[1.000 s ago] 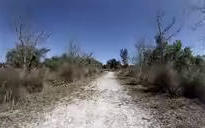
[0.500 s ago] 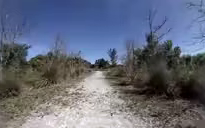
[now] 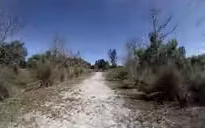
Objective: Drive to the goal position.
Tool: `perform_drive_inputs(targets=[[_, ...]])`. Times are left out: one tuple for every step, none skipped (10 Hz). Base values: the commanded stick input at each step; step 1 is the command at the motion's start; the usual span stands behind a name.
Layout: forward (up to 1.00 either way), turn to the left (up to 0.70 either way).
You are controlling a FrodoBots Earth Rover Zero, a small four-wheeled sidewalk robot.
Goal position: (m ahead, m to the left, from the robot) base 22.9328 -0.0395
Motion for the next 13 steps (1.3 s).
perform_drive_inputs(targets=[[0.7, 0.0], [0.7, 0.0], [0.7, 0.09], [0.7, 0.28], [0.7, 0.33], [0.7, 0.0], [0.7, 0.0], [0.7, 0.0], [0.7, 0.0], [0.7, 0.0], [0.7, 0.0], [0.7, 0.0], [0.7, 0.0]])
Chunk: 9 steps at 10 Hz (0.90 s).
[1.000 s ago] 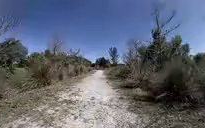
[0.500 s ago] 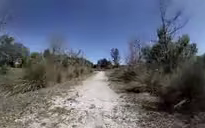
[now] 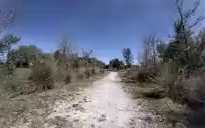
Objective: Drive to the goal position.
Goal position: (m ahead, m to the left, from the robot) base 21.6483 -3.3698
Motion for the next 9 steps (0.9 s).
perform_drive_inputs(targets=[[0.7, 0.0], [0.7, 0.0], [0.7, 0.0], [0.7, 0.0], [0.7, -0.06], [0.7, -0.28], [0.7, -0.35], [0.7, -0.35], [0.7, -0.35]])
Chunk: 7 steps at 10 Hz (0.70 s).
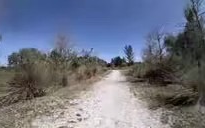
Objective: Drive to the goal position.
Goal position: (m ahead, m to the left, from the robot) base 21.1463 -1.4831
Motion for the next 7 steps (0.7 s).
perform_drive_inputs(targets=[[0.7, 0.0], [0.7, 0.0], [0.7, 0.0], [0.7, 0.0], [0.7, 0.0], [0.7, 0.0], [0.7, 0.0]])
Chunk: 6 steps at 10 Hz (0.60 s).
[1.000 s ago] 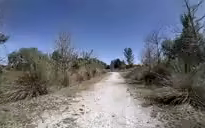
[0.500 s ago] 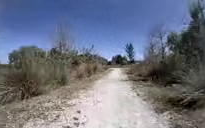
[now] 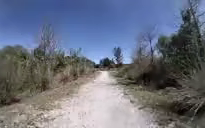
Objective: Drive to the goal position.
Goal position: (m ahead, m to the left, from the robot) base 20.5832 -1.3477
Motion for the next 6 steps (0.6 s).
perform_drive_inputs(targets=[[0.7, 0.0], [0.7, 0.0], [0.7, 0.0], [0.7, 0.0], [0.7, 0.0], [0.7, 0.0]])
